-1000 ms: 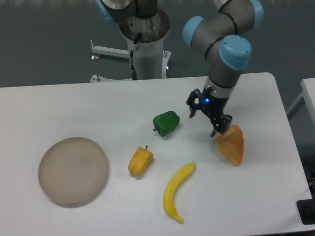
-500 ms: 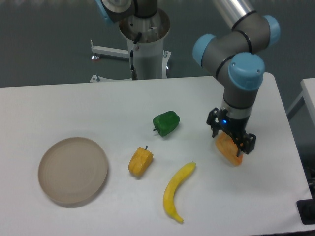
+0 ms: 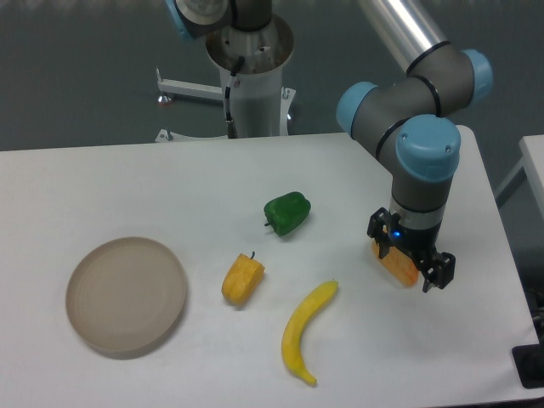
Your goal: Place the green pepper on the table
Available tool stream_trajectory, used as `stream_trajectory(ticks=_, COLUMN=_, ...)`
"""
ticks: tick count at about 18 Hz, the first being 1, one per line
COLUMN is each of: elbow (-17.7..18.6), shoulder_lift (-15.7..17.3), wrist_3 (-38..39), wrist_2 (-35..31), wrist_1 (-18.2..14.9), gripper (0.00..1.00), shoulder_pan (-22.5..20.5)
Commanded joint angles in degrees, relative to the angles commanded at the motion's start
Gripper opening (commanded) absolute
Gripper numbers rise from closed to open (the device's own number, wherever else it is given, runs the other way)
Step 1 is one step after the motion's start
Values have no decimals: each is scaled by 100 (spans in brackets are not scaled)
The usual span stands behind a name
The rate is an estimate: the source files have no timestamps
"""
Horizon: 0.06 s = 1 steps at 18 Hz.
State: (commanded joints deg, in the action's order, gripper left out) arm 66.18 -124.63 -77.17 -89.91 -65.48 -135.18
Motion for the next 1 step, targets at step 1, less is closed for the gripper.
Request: stream_trajectory(ticks=1, elbow=9, shoulder_lift=0, wrist_3=9, wrist_2=0, wrist_1=0, gripper=100, shoulder_pan=0)
